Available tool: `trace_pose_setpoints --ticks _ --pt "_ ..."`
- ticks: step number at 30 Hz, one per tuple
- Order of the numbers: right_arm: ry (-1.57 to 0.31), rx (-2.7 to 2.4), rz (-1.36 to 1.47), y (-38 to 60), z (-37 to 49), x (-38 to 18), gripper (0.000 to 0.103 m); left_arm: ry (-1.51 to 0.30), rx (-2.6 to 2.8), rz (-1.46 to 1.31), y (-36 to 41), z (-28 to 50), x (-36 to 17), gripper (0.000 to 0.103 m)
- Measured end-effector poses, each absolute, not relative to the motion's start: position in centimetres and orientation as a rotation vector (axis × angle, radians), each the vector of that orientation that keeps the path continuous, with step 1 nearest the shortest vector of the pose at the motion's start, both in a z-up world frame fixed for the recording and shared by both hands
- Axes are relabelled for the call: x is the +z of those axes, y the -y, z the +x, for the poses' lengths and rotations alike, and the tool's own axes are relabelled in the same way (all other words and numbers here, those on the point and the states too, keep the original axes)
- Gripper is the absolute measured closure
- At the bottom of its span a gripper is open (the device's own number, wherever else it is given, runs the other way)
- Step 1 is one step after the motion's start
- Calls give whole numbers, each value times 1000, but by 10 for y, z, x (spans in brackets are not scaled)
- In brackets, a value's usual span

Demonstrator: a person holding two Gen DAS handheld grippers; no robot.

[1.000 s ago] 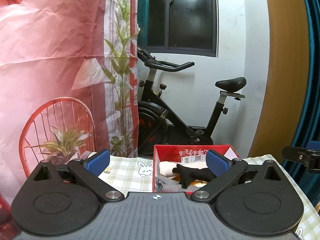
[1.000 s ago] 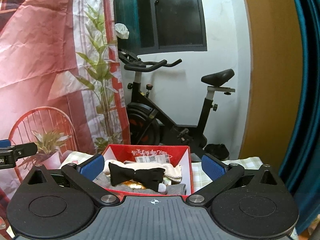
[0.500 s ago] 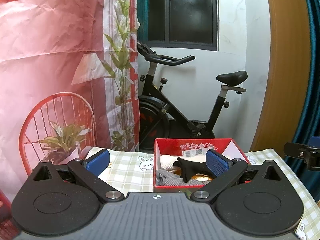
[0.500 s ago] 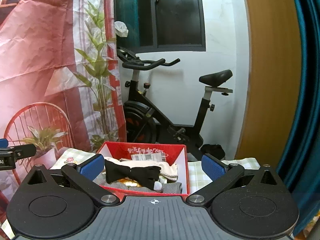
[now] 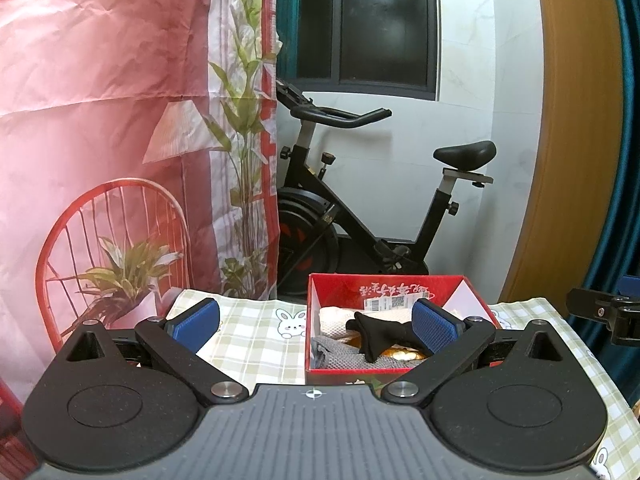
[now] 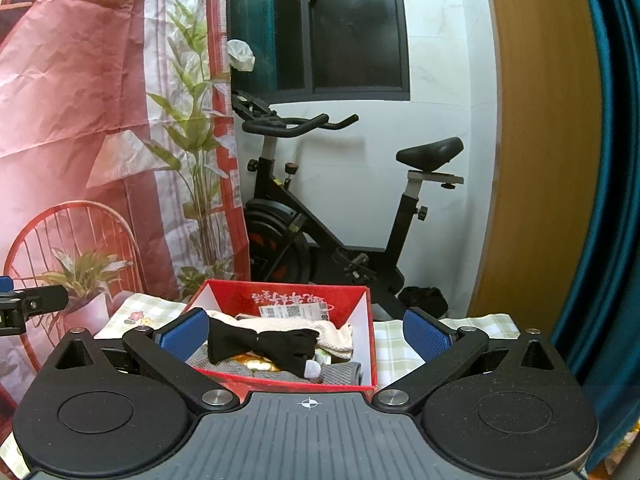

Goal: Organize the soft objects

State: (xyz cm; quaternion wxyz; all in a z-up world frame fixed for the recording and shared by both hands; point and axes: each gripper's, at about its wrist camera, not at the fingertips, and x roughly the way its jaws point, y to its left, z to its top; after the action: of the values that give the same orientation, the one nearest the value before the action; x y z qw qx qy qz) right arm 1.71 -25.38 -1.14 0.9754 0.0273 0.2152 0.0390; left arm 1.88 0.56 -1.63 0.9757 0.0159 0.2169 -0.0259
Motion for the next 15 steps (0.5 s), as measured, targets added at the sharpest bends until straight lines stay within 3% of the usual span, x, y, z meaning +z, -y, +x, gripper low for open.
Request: trace_pose_setpoints --ticks 15 --pt "-439 76 47 256 22 -19 0 -448 -56 25 -5 20 -19 0"
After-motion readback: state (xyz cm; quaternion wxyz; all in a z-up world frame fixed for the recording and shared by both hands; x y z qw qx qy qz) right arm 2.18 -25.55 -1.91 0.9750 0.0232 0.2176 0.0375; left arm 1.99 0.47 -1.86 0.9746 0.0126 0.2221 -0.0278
